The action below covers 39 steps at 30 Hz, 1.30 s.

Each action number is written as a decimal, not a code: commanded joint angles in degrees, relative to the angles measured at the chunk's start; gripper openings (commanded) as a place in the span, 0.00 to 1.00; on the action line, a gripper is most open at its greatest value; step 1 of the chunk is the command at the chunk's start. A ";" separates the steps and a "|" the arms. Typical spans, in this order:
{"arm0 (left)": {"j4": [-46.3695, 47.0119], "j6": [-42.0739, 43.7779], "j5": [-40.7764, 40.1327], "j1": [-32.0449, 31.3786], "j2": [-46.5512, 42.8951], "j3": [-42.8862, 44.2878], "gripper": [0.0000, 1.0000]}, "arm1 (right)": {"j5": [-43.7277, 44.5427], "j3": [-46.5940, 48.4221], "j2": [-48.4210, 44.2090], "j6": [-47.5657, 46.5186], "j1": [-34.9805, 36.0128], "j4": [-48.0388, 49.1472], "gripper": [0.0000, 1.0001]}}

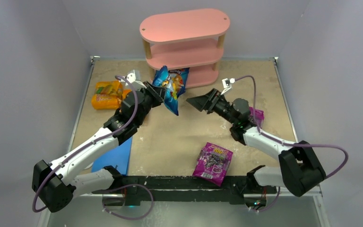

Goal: Place and organize the candy bags onto the shelf

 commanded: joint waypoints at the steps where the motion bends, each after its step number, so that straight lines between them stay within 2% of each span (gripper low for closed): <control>1: 23.38 -4.80 5.43 -0.02 -1.55 3.84 0.00 | 5.20 -1.11 2.49 12.76 6.70 19.81 0.99; 6: 29.78 -7.11 9.47 0.01 -2.83 3.51 0.00 | 12.21 -4.10 2.72 19.29 10.09 29.36 0.99; 11: 37.46 -7.65 13.41 -0.02 -2.98 1.36 0.00 | 18.02 -5.48 2.28 23.03 11.90 32.15 0.99; 15: 42.91 -9.49 20.11 -0.02 -3.85 -0.97 0.00 | 20.30 -6.13 3.84 26.23 11.88 39.23 0.99; 19: 49.92 -10.83 23.18 -0.04 -5.55 -4.57 0.00 | 19.64 -5.23 7.42 30.04 11.90 44.06 0.99; 24: 51.40 -10.46 27.22 -0.01 -5.41 -5.07 0.00 | 16.96 -0.38 10.03 31.71 11.88 44.19 0.99; 27: 50.96 -9.90 28.81 -0.03 -5.65 -5.08 0.00 | 19.40 -0.87 10.05 32.41 11.88 44.83 0.99; 39: 40.89 -5.93 28.05 0.02 -10.43 -11.40 0.00 | 19.42 1.81 9.43 32.00 11.58 45.86 0.98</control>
